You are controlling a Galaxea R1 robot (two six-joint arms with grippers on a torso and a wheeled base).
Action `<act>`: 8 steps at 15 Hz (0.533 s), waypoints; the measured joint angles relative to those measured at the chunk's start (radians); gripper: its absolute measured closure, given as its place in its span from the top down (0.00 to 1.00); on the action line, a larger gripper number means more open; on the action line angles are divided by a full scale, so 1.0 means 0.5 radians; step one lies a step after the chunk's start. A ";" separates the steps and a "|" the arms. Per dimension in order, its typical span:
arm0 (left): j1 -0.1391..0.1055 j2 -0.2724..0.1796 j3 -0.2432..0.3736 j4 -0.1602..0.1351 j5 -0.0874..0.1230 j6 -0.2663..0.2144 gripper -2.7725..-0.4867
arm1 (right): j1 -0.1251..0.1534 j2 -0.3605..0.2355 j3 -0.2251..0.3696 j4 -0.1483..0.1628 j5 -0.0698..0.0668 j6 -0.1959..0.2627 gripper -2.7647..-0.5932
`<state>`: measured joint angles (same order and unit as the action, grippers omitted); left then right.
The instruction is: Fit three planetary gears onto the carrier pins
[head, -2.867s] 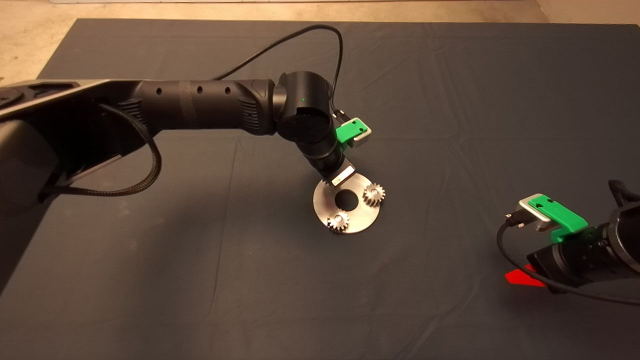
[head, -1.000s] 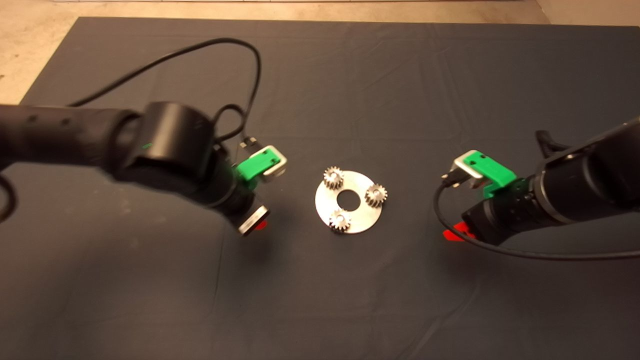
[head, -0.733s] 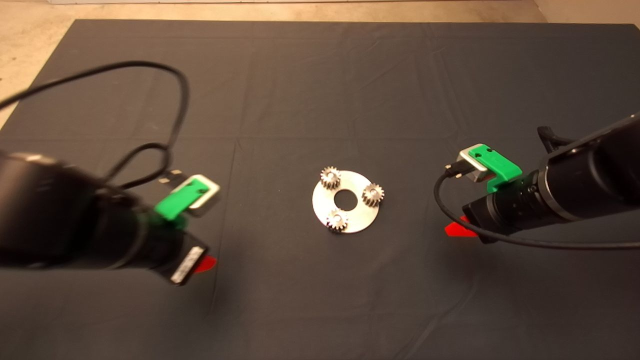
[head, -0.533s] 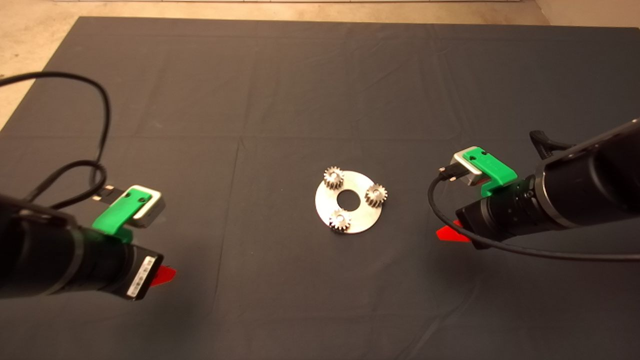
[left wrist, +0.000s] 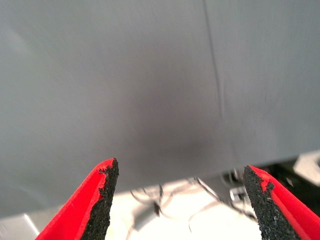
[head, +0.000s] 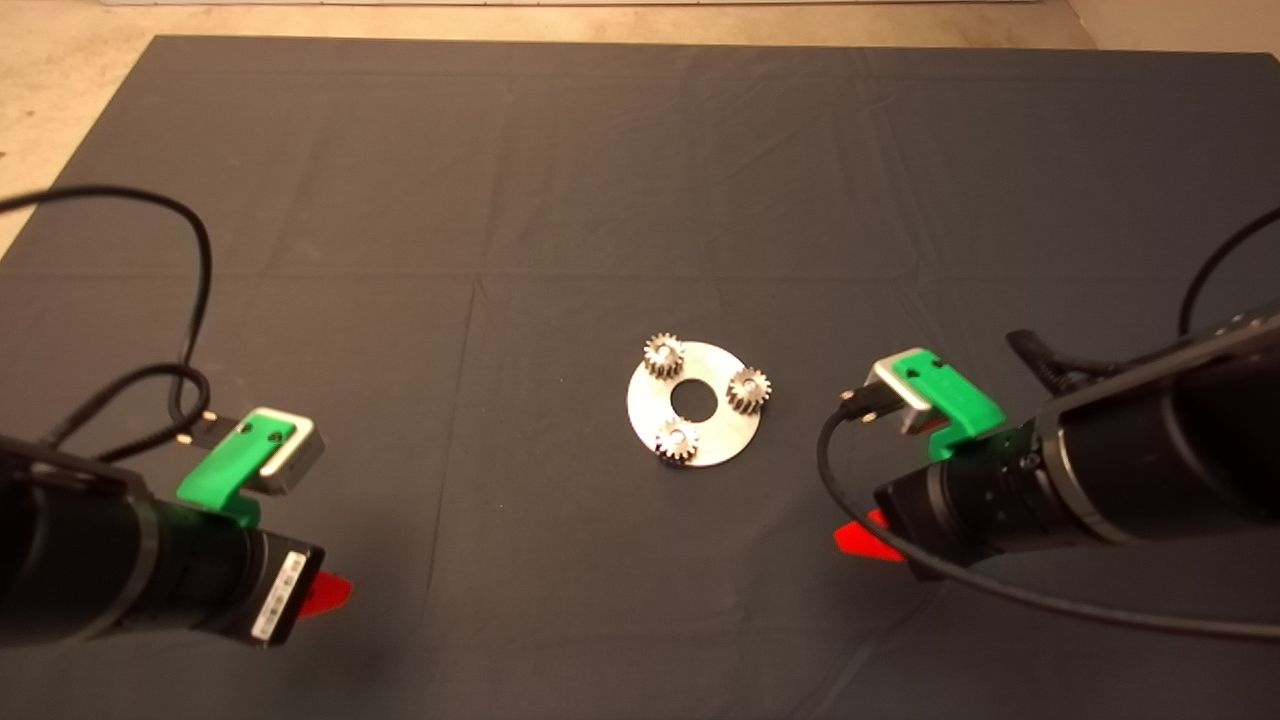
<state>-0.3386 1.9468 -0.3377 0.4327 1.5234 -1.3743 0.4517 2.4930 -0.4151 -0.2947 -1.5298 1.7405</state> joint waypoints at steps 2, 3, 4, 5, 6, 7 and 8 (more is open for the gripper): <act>0.092 0.008 0.001 -0.014 0.005 -0.004 0.55 | -0.073 0.024 0.000 0.000 0.001 0.049 0.60; 0.105 0.034 0.002 -0.015 0.004 -0.005 0.55 | -0.114 0.021 0.000 0.000 -0.002 0.062 0.60; 0.106 0.068 0.003 -0.014 0.003 -0.007 0.55 | -0.167 0.006 0.003 0.000 0.002 0.065 0.60; 0.106 0.092 0.003 -0.014 0.002 -0.011 0.55 | -0.215 -0.033 0.005 0.000 0.007 0.072 0.60; 0.106 0.113 0.003 -0.014 0.005 -0.012 0.55 | -0.244 -0.103 0.006 0.000 0.007 0.073 0.60; 0.106 0.140 0.003 -0.014 0.004 -0.013 0.55 | -0.263 -0.191 0.006 0.000 0.005 0.070 0.60; 0.106 0.155 0.003 -0.014 0.003 -0.013 0.55 | -0.296 -0.275 0.006 0.000 -0.004 0.053 0.60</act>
<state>-0.2855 2.0241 -0.3362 0.4255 1.5249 -1.3806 0.3036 2.3554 -0.4121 -0.2949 -1.5315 1.7668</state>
